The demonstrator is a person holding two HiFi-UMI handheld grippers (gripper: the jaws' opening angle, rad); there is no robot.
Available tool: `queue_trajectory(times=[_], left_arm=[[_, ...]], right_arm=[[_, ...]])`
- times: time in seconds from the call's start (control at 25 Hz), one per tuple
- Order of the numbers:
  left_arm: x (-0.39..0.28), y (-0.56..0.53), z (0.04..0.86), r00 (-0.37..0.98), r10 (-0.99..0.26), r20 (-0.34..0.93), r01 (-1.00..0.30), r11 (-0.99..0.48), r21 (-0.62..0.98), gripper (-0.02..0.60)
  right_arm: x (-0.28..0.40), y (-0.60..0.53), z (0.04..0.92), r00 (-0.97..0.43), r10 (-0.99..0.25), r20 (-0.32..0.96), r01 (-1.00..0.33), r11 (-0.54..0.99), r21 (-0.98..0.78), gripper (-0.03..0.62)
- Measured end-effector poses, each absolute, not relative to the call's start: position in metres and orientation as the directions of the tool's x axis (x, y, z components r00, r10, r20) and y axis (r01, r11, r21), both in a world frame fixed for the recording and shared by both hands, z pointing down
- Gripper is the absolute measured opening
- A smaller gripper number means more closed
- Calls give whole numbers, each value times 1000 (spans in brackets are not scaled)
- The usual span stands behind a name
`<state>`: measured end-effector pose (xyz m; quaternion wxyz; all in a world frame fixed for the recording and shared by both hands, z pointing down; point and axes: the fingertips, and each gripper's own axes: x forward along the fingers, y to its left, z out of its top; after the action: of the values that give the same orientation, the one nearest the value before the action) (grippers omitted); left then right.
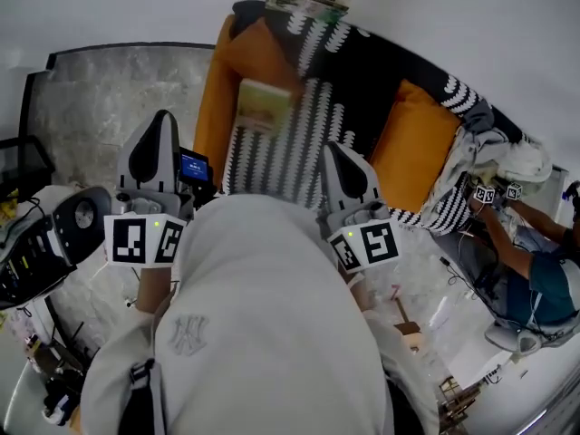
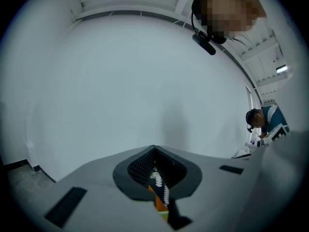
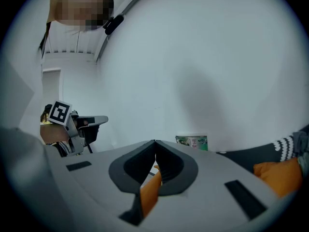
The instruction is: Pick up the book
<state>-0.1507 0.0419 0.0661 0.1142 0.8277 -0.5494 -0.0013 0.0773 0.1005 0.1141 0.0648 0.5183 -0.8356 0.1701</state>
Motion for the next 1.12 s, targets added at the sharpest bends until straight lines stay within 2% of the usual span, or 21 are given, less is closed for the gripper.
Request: queue_trajectory(times=[0.24, 0.68, 1.12], left_arm=[[-138, 36, 62, 451, -885, 111, -881, -423, 212, 9], [-139, 40, 65, 471, -871, 141, -871, -434, 230, 9], [-138, 49, 89, 474, -860, 187, -870, -425, 250, 9]], right_arm=[[79, 98, 111, -433, -856, 283, -898, 383, -214, 18], [72, 105, 112, -436, -851, 292, -896, 379, -231, 18], [74, 107, 131, -516, -815, 262, -852, 457, -255, 20]])
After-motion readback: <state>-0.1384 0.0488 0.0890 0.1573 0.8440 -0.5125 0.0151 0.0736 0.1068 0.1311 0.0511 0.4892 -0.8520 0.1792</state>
